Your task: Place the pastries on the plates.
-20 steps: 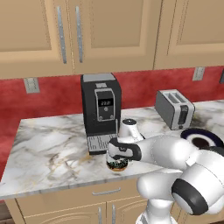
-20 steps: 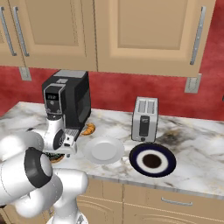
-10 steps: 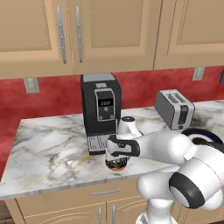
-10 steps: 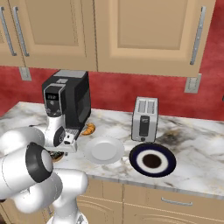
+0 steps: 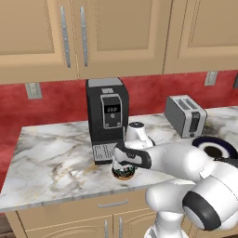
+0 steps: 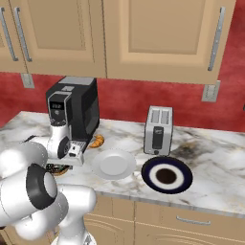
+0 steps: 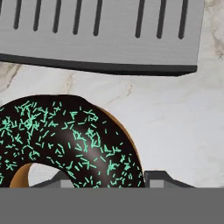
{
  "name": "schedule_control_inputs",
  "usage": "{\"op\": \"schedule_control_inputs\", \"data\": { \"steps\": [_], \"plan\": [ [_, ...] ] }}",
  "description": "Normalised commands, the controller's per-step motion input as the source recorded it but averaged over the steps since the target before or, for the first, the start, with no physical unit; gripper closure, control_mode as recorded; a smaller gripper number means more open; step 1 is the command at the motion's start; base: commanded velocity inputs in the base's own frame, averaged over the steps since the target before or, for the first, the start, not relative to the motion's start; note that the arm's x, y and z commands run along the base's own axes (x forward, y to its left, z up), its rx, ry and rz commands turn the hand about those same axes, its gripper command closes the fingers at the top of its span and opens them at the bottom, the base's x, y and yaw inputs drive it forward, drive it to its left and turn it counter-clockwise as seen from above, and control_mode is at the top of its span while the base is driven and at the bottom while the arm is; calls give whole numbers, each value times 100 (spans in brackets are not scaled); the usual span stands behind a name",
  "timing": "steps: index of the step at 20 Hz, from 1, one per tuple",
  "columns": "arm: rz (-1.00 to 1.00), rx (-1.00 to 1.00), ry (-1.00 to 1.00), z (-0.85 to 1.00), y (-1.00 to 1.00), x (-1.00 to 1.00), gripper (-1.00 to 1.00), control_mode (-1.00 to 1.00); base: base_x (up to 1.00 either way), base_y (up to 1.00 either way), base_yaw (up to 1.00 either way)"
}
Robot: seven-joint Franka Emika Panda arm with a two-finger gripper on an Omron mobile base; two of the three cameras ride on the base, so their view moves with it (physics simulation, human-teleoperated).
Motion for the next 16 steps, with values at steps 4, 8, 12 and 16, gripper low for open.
{"op": "schedule_control_inputs", "data": {
  "steps": [4,8,12,16],
  "plan": [
    [0,0,0,41,-44,-53,100,-100,0,0,0],
    [0,0,9,59,-92,-18,100,-100,0,0,0],
    [0,0,16,70,-99,0,100,-100,0,0,0],
    [-1,0,12,63,-98,27,100,-100,0,0,0]
  ]
}}
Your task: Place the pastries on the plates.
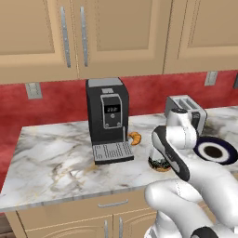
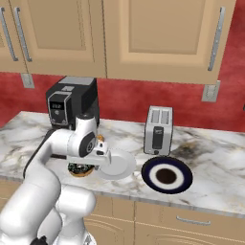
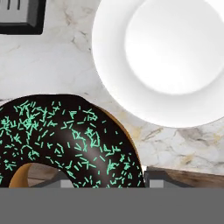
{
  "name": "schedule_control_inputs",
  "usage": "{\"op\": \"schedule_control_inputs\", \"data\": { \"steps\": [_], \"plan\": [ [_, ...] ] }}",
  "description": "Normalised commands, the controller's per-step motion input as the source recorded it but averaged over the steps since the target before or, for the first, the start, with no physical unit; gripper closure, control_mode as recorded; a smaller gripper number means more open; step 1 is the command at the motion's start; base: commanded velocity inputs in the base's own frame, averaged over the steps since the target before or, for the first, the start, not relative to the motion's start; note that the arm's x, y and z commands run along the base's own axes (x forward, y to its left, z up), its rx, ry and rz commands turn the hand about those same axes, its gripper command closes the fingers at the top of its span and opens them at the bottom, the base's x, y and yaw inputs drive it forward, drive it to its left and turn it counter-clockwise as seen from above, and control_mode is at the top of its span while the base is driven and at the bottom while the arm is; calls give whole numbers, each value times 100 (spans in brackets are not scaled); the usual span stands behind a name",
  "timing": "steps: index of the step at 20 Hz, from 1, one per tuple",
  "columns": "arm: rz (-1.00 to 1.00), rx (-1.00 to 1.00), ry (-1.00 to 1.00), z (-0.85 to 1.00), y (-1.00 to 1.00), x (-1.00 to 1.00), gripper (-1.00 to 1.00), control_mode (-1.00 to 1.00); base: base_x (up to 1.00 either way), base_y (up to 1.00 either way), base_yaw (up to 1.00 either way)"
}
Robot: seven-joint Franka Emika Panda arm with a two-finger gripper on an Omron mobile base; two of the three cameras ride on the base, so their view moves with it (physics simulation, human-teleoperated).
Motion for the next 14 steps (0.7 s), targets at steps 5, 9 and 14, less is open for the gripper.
{"op": "schedule_control_inputs", "data": {
  "steps": [5,9,14],
  "plan": [
    [-1,0,11,48,-77,39,100,-100,0,0,0],
    [-4,0,6,11,-37,30,100,-100,0,0,0],
    [-5,0,3,-2,-10,32,100,-100,0,0,0]
  ]
}}
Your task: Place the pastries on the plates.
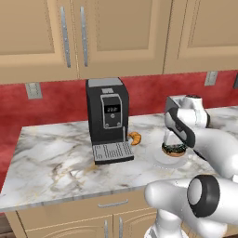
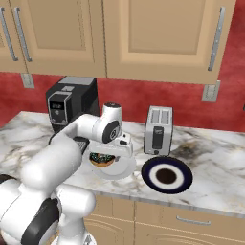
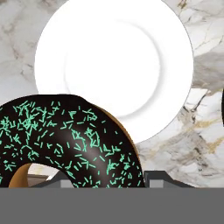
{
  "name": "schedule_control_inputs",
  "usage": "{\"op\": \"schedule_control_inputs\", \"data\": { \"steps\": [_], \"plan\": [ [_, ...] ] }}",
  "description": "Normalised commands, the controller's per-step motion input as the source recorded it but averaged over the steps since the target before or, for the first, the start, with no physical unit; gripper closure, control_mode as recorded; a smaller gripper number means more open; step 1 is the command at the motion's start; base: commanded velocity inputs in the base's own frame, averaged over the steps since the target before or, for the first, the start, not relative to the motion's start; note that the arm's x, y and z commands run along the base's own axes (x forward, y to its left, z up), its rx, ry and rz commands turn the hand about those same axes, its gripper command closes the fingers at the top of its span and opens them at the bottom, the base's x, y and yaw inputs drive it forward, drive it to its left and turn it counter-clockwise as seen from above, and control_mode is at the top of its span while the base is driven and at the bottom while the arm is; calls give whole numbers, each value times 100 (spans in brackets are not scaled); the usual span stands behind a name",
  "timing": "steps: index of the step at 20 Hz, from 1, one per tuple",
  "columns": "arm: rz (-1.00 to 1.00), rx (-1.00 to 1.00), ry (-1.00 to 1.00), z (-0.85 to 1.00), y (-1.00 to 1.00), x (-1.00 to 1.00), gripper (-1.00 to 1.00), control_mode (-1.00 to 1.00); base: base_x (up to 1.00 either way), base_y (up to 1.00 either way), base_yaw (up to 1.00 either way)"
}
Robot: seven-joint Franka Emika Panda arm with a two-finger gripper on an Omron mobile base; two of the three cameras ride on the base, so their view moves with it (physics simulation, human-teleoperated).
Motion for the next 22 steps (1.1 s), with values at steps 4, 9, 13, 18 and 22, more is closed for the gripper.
{"op": "schedule_control_inputs", "data": {
  "steps": [4,9,13,18,22],
  "plan": [
    [-3,0,4,-20,-3,24,100,-100,0,0,0],
    [-6,0,5,-37,-2,26,100,-100,0,0,0],
    [-9,0,2,-42,0,28,100,-100,0,0,0],
    [-8,0,0,-12,0,22,100,-100,0,0,0],
    [-8,0,1,-8,0,29,100,-100,0,0,0]
  ]
}}
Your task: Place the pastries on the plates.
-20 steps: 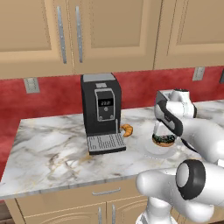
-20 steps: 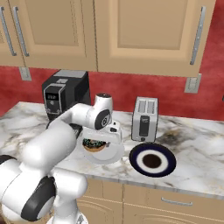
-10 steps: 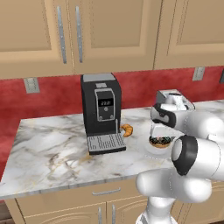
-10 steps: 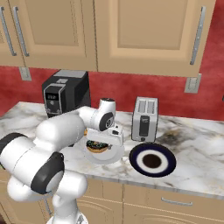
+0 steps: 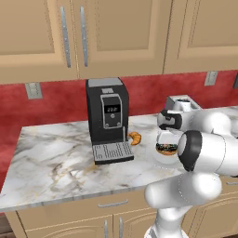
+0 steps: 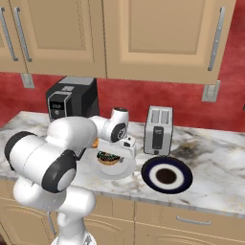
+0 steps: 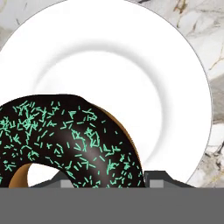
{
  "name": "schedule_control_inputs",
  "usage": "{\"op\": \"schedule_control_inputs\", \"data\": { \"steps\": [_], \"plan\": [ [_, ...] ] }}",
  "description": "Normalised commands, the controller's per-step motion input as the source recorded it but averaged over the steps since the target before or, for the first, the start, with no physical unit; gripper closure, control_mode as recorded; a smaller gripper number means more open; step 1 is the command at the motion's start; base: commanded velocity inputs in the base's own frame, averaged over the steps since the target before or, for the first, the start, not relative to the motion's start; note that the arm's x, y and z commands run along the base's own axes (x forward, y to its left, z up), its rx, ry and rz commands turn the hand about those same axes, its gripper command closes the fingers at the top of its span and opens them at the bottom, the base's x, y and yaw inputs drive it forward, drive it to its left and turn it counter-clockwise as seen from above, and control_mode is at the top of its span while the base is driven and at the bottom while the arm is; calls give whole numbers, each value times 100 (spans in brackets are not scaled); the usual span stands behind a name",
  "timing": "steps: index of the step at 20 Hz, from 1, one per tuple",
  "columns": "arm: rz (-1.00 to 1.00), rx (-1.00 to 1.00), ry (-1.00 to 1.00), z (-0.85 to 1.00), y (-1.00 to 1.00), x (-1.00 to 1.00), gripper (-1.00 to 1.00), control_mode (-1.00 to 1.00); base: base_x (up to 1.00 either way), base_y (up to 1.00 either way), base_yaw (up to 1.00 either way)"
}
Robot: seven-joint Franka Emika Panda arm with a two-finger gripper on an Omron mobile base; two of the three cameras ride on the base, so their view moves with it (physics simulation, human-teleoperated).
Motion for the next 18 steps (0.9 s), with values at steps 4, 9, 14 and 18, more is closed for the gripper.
{"op": "schedule_control_inputs", "data": {
  "steps": [4,9,14,18],
  "plan": [
    [-7,0,5,-13,0,18,100,-100,0,0,0],
    [-4,0,6,-18,-3,-2,100,-100,0,0,0],
    [-3,0,5,-10,-6,-4,100,-100,0,0,0],
    [0,0,5,-13,-6,0,100,-100,0,0,0]
  ]
}}
